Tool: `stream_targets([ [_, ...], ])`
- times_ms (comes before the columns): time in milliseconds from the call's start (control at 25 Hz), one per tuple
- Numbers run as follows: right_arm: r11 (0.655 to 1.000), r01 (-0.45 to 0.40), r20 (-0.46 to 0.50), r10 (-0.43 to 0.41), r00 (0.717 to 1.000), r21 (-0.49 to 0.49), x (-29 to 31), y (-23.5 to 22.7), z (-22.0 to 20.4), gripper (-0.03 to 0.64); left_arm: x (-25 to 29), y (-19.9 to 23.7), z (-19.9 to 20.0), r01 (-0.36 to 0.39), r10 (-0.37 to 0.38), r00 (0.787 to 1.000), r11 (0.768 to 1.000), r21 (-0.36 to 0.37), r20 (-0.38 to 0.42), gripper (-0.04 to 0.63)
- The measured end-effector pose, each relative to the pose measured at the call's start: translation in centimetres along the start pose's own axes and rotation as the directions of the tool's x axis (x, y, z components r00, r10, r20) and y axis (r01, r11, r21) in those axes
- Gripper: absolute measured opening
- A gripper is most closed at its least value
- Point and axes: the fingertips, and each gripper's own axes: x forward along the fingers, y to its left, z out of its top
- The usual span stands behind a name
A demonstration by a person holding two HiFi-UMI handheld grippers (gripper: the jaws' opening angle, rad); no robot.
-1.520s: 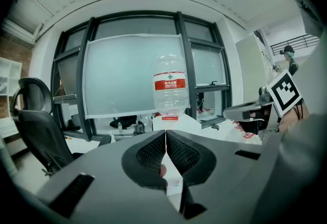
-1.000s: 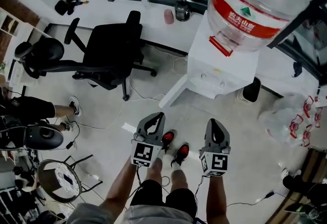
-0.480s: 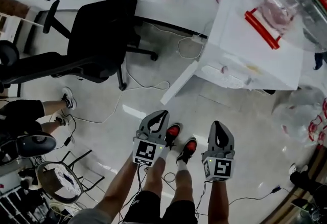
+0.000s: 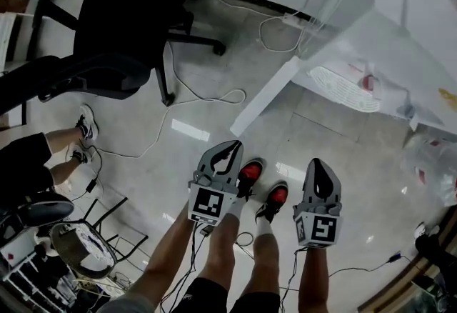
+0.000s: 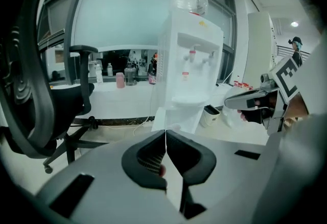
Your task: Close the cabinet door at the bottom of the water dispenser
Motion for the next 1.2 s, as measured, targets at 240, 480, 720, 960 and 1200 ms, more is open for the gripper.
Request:
stream_targets([
  [240,1.0,-0.007,-0.023,0.007,1.0,0.004,2.3,1.0,-3.5,0.018,1.9,0.9,-4.7,0.001,-0.001,0.999,1.0,0.007,-0.035,0.025],
  [480,0.999,-0.027,-0.073,0.029,0.997,0.02,2.6,2.0,-5.5,0.018,3.1,1.1,-7.5,-0.003,0.004,0.996,1.0,0.016,-0.084,0.103],
  [720,0.999,-0.013,-0.061,0.015,0.998,0.03,2.6,1.6,-5.9,0.018,4.7,1.8,-9.7,-0.016,0.014,0.992,1.0,-0.014,-0.126,0.27],
  [960,1.0,0.008,-0.048,-0.007,0.999,0.025,3.1,1.0,-6.9,0.018,6.4,3.2,-11.9,-0.048,0.043,0.985,0.999,-0.026,-0.165,0.282],
  [1200,0.998,0.04,-0.058,-0.036,0.998,0.056,2.8,0.7,-8.4,0.018,7.3,3.1,-12.8,-0.038,0.037,0.983,0.999,-0.005,-0.18,0.264],
])
